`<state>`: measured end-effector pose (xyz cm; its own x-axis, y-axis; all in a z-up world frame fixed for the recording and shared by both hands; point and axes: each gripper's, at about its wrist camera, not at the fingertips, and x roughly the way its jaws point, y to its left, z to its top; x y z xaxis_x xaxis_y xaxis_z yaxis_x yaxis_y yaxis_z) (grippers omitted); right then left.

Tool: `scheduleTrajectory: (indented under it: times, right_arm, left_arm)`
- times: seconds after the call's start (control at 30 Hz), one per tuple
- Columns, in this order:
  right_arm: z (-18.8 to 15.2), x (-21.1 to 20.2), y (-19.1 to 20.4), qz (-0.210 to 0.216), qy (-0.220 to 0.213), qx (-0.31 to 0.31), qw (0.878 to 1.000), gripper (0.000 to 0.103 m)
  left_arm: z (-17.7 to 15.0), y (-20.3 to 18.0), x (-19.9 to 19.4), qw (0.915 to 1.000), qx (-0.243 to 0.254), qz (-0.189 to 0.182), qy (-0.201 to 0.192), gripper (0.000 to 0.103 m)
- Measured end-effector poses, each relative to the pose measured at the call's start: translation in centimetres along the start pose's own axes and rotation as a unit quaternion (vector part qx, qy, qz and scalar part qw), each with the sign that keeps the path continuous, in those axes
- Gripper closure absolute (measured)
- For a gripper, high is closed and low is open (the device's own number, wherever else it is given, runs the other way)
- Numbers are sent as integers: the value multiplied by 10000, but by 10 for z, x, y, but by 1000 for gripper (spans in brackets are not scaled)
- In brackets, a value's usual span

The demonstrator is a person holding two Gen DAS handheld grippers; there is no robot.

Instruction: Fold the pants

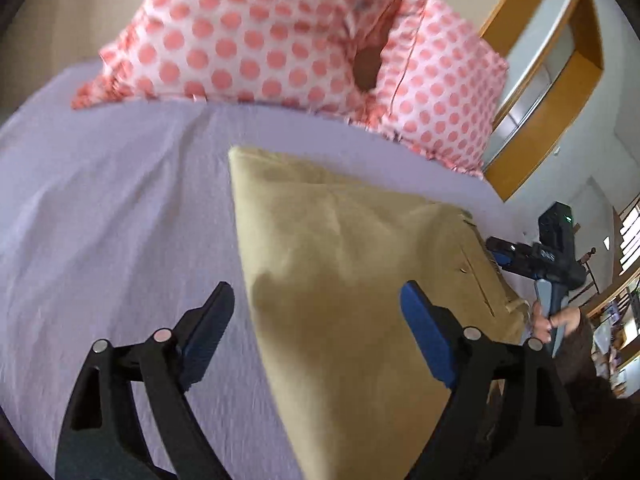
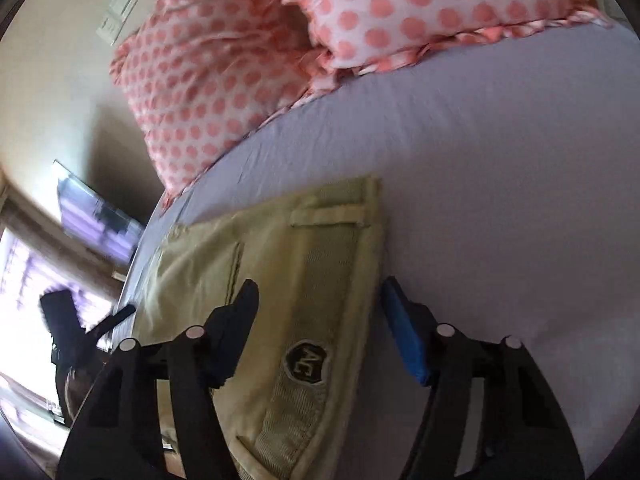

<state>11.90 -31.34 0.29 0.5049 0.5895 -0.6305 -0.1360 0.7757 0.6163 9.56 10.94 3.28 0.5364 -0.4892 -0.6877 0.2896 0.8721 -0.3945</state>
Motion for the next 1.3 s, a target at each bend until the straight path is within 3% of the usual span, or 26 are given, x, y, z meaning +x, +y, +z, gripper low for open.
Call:
scheduleTrajectory:
  times: [0.13, 0.23, 0.4, 0.43, 0.47, 0.5, 0.53, 0.73, 0.87, 0.93, 1.0, 1.07, 1.13, 1.2, 1.23, 1.27, 1.3]
  right_arm:
    - [5, 9, -5, 499, 75, 120, 9987, 40]
    - [8, 14, -13, 781, 68, 237, 9966, 54]
    - [10, 19, -11, 834, 207, 167, 9962, 60]
    - [8, 20, -13, 976, 243, 232, 9947, 71]
    - [7, 22, -17, 1216, 291, 339, 9916, 79]
    - [6, 23, -20, 1454, 311, 475, 9877, 81]
    - [6, 21, -19, 1550, 289, 485, 9863, 83]
    - [42, 6, 6, 1894, -38, 276, 9815, 89]
    - [88, 0, 11, 1730, -481, 159, 9836, 89]
    - [110, 7, 3, 1324, -719, 221, 9883, 89]
    - [121, 25, -4, 790, -743, 164, 9940, 83]
    - [125, 44, -14, -58, -417, 213, 9989, 81]
    - [119, 33, -18, -478, -511, 184, 9974, 81]
    - [105, 6, -16, -200, -897, 79, 9957, 53]
    - [97, -5, -12, 53, -1008, 34, 9949, 32]
    - [88, -11, -7, 329, -1025, -22, 9942, 26]
    - [81, -11, -1, 533, -950, -88, 9940, 26]
  left_arm:
    - [19, 2, 27, 9995, -65, -4, 325, 21]
    - [30, 4, 47, 9982, -37, 170, 578, 21]
    - [45, 22, 53, 9969, -473, -239, 581, 22]
    - [46, 25, 54, 9964, -571, -279, 569, 31]
    - [47, 27, 53, 9963, -614, -185, 569, 61]
    - [47, 29, 50, 9960, -649, -259, 555, 93]
    - [48, 31, 46, 9944, -746, -521, 534, 95]
    - [79, -7, 20, 9991, -190, -333, 185, 97]
    - [131, -26, 29, 9992, 223, 185, -291, 96]
    - [151, -24, 54, 9972, 335, 553, -377, 95]
    - [160, -18, 93, 9945, 314, 989, -128, 94]
    - [156, -11, 112, 9908, 289, 1310, 158, 92]
    - [147, -10, 101, 9894, 415, 1393, -64, 91]
    - [133, -17, 73, 9895, 505, 1291, -419, 87]
    - [125, -22, 59, 9920, 488, 1037, -538, 85]
    - [121, -27, 52, 9940, 466, 808, -570, 77]
    - [113, -33, 47, 9957, 454, 551, -582, 67]
